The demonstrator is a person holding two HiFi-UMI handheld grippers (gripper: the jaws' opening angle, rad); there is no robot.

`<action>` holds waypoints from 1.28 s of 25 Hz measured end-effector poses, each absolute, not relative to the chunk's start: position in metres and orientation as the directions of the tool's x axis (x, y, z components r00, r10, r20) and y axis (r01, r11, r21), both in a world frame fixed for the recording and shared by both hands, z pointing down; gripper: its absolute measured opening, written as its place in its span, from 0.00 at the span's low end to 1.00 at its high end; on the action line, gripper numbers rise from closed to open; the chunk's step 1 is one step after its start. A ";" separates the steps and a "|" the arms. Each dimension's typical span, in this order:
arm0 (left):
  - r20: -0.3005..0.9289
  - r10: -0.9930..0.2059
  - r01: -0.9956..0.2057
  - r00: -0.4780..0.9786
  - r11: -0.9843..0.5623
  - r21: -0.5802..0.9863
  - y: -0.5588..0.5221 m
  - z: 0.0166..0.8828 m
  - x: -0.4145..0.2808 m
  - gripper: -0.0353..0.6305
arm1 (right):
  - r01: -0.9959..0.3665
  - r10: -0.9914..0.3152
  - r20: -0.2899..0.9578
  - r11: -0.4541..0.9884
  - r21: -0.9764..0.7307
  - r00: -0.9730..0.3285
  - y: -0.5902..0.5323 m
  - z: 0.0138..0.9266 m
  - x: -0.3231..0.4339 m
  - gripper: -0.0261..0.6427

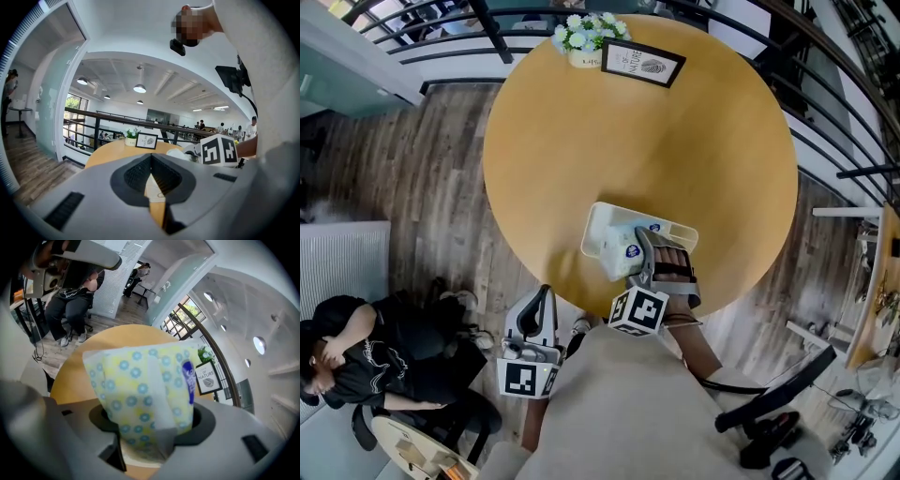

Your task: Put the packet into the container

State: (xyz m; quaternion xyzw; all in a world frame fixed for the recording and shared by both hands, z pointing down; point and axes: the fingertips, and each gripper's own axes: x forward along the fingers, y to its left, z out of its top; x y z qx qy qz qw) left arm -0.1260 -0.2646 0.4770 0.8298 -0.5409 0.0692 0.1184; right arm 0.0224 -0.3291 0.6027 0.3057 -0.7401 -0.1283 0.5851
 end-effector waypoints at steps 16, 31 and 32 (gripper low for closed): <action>0.244 -0.908 -0.940 0.340 -0.321 0.113 -0.259 0.473 -0.139 0.06 | -0.360 -0.258 0.965 0.906 0.225 -0.047 -0.342 0.662 0.023 0.49; 0.241 -0.919 -0.950 0.311 -0.294 0.107 -0.256 0.471 -0.143 0.06 | -0.285 -0.193 0.980 0.943 0.171 -0.050 -0.340 0.662 0.022 0.54; 0.239 -0.920 -0.950 0.310 -0.292 0.107 -0.256 0.470 -0.143 0.06 | -0.285 -0.195 0.980 0.943 0.174 -0.047 -0.339 0.660 0.023 0.54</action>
